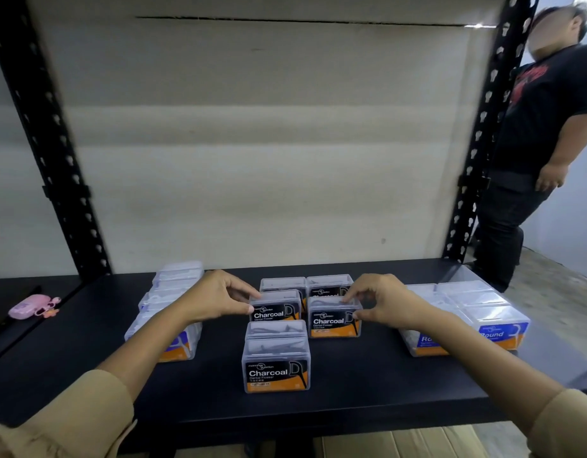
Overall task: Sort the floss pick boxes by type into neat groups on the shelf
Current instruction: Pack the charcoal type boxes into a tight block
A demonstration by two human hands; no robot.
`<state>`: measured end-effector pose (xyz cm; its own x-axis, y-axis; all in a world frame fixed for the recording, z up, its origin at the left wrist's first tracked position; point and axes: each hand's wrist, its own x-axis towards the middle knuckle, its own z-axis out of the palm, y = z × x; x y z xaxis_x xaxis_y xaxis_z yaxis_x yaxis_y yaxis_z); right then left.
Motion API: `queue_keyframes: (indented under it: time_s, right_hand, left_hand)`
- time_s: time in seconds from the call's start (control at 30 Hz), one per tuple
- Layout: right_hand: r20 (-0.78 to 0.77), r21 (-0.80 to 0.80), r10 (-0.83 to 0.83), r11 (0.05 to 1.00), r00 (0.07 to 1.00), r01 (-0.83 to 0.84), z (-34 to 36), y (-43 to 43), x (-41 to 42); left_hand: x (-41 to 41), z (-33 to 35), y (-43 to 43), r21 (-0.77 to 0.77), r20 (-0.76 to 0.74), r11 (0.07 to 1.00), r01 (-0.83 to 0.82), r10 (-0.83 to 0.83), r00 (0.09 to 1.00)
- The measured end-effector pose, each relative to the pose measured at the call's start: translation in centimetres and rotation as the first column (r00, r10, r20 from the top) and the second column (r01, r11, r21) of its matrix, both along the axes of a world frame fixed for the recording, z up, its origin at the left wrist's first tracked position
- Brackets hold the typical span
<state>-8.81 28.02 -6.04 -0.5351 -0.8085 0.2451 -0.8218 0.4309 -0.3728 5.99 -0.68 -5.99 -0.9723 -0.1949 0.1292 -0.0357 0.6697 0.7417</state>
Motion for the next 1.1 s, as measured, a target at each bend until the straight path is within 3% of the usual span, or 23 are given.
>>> queue_keyframes:
  time_s: [0.53,0.77,0.83,0.9,1.0,1.1]
  right_hand:
    - [-0.099,-0.048,-0.116,0.993,0.988,0.112,-1.0,-0.8,-1.5]
    - [-0.119,-0.02,-0.144,0.99,0.982,0.143,-1.3,-1.3,-1.5]
    - [-0.128,-0.096,-0.183,0.981,0.975,0.171,-1.7,-1.1,-0.7]
    - [-0.091,-0.285,-0.177,0.947,0.98,0.145,-2.3,-0.9,1.2]
    - [0.148,-0.485,0.011,0.872,0.989,0.063,-3.5,-0.7,5.5]
    - [0.332,-0.52,0.166,0.854,0.929,0.033,-4.8,-1.1,8.7]
  left_hand:
    - [-0.9,-1.8,2.7,-0.124,-0.201,0.988,-0.089,0.062,0.978]
    - [-0.7,-1.6,3.0,-0.147,-0.194,0.985,-0.087,0.058,0.979]
    - [-0.1,-1.5,3.2,-0.082,-0.22,0.991,-0.111,0.09,0.971]
    - [1.1,-1.4,3.4,0.114,-0.252,0.986,-0.124,0.15,0.956]
    - [3.6,-1.9,3.6,0.436,-0.191,0.9,0.008,0.084,0.978]
    - [5.2,-3.2,3.5,0.495,-0.118,0.867,0.063,-0.005,0.993]
